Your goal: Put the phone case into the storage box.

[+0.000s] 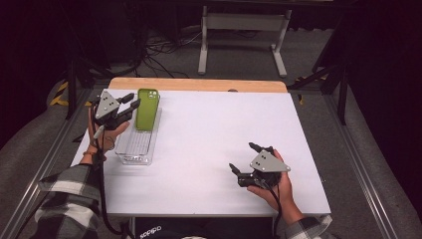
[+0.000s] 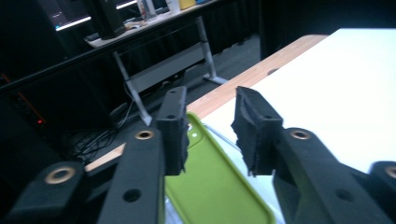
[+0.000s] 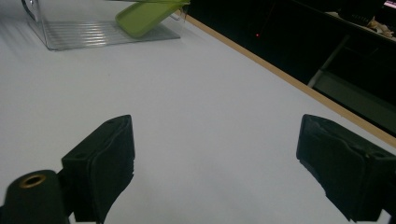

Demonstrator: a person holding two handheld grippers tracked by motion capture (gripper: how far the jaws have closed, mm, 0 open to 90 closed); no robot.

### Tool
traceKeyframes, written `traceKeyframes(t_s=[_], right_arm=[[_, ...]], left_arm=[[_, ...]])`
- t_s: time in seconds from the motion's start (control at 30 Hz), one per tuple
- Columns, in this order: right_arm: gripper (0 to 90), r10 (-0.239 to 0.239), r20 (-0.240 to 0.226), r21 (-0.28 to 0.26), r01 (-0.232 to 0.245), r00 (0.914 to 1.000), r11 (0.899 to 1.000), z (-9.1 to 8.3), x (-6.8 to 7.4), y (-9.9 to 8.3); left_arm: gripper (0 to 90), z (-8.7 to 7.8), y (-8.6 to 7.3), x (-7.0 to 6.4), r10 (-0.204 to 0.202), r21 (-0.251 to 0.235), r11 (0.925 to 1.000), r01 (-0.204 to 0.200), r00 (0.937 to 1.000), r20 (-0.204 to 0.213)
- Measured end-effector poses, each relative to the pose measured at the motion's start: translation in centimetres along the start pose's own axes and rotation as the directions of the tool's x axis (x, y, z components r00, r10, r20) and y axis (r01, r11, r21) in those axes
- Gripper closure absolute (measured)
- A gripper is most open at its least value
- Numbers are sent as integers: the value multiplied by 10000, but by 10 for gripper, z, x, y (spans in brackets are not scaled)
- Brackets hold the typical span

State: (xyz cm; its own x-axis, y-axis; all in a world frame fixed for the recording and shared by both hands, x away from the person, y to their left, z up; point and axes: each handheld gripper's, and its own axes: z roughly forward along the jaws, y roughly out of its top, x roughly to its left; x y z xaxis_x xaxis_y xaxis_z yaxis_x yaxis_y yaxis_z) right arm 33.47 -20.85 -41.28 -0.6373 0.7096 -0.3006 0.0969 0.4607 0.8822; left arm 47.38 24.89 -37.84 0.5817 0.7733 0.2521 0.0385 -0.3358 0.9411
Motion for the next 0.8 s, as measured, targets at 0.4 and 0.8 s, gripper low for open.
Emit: traceKeyframes(t_s=[0.4,0.8], right_arm=[[119,62,158,-227,-58,9999,9997,-1,-2,2],[119,-20,145,-371,26,9999,9993,-3,0,5]], left_arm=[[488,-19,-2,-21,138,-368,9992,-127,9995,292],[408,-31,-2,-38,85,-518,9986,-65,9992,378]])
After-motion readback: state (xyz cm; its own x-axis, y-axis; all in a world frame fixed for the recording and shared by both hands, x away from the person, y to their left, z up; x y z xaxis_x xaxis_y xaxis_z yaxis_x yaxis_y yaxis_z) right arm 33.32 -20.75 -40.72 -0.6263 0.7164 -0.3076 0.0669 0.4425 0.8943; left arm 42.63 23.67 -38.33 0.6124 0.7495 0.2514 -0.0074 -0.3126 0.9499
